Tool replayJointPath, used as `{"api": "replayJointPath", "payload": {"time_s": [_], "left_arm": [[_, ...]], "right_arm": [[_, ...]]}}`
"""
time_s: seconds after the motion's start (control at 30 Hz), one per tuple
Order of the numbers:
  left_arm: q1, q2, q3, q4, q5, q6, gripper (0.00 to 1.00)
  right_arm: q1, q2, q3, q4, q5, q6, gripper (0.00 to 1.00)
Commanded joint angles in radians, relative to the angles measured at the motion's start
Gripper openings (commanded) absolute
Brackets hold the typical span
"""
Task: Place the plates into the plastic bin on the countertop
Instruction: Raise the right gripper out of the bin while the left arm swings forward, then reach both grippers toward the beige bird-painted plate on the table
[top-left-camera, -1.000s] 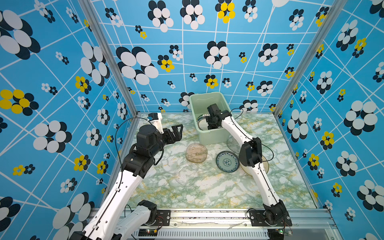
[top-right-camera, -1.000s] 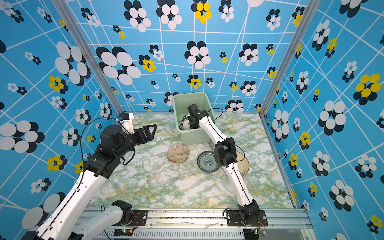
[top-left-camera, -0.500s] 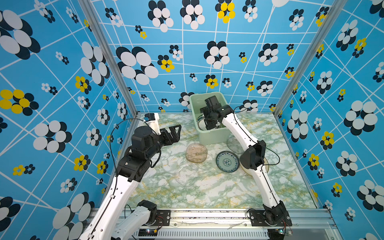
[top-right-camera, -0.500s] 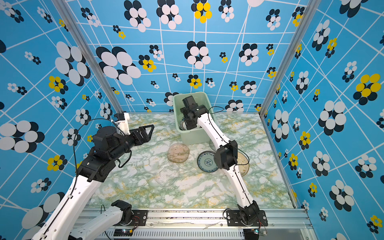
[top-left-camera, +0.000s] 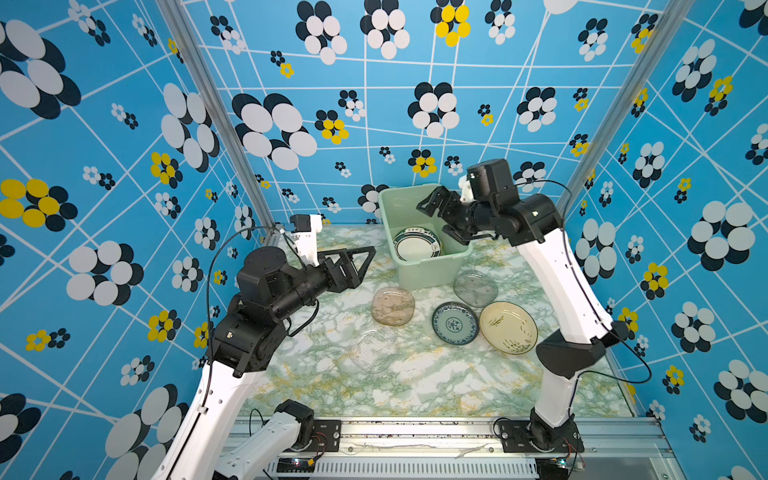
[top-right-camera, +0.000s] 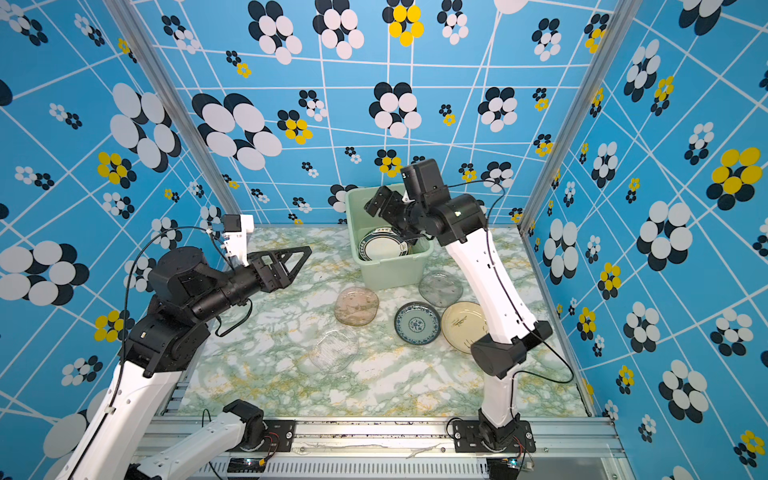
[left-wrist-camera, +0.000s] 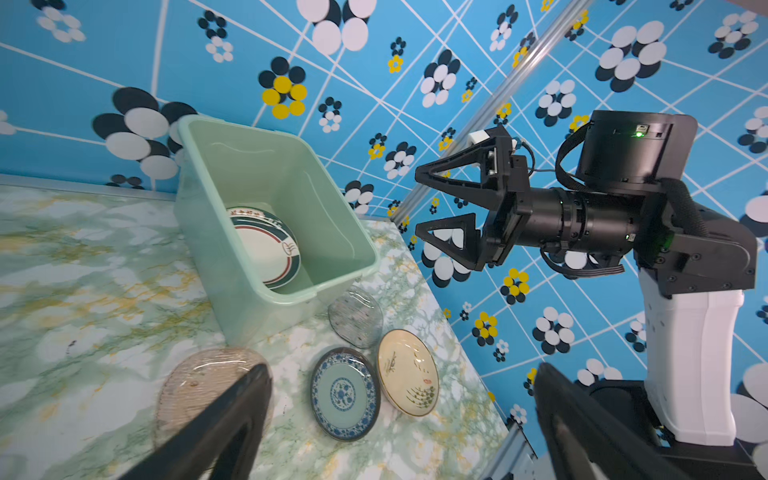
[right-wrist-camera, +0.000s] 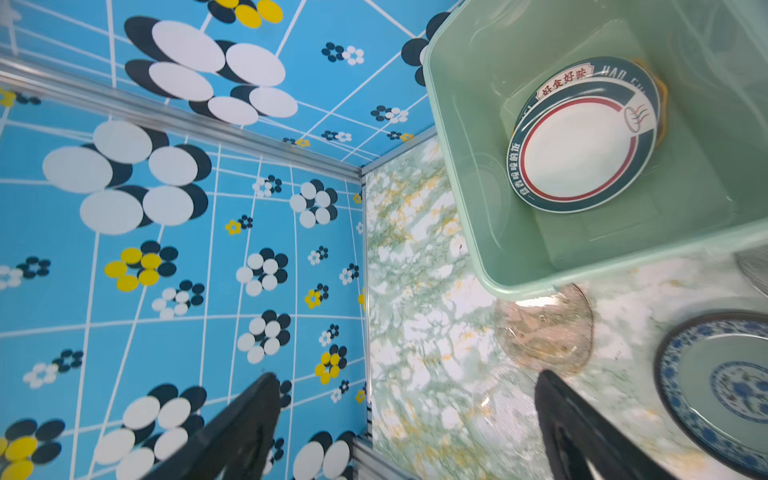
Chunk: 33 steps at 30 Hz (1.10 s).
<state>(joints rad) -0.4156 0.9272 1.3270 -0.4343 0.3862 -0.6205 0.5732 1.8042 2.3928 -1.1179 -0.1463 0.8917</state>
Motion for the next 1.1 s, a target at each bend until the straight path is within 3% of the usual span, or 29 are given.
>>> {"api": "replayJointPath", "payload": {"time_s": [0.0, 0.2, 0.33, 0.63, 0.8, 1.07], "left_arm": [[-0.109, 0.058, 0.064, -0.049, 0.023, 0.02, 1.0], [-0.365, 0.207, 0.169, -0.076, -0.095, 0.043, 1.0], [-0.475, 0.298, 0.197, -0.052, -0.135, 0.02, 1.0], [-0.57, 0.514, 0.231, 0.001, -0.143, -0.013, 0.99], [-0.569, 0.635, 0.225, 0.019, -0.12, -0.029, 0.99], [-0.558, 0.87, 0.287, 0.036, 0.011, -0.069, 1.0]], "right_arm": [[-0.036, -0.11, -0.214, -0.058, -0.054, -0.147, 0.97], [-0.24, -0.544, -0.915, 0.294, -0.179, -0.049, 0.94], [-0.409, -0.719, -1.161, 0.317, -0.254, -0.074, 0.94], [-0.676, -0.793, -1.421, 0.268, -0.326, -0.212, 0.99], [-0.774, -0.789, -1.475, 0.231, -0.246, -0.292, 0.99], [-0.869, -0.788, -1.57, 0.173, -0.101, -0.368, 0.97]]}}
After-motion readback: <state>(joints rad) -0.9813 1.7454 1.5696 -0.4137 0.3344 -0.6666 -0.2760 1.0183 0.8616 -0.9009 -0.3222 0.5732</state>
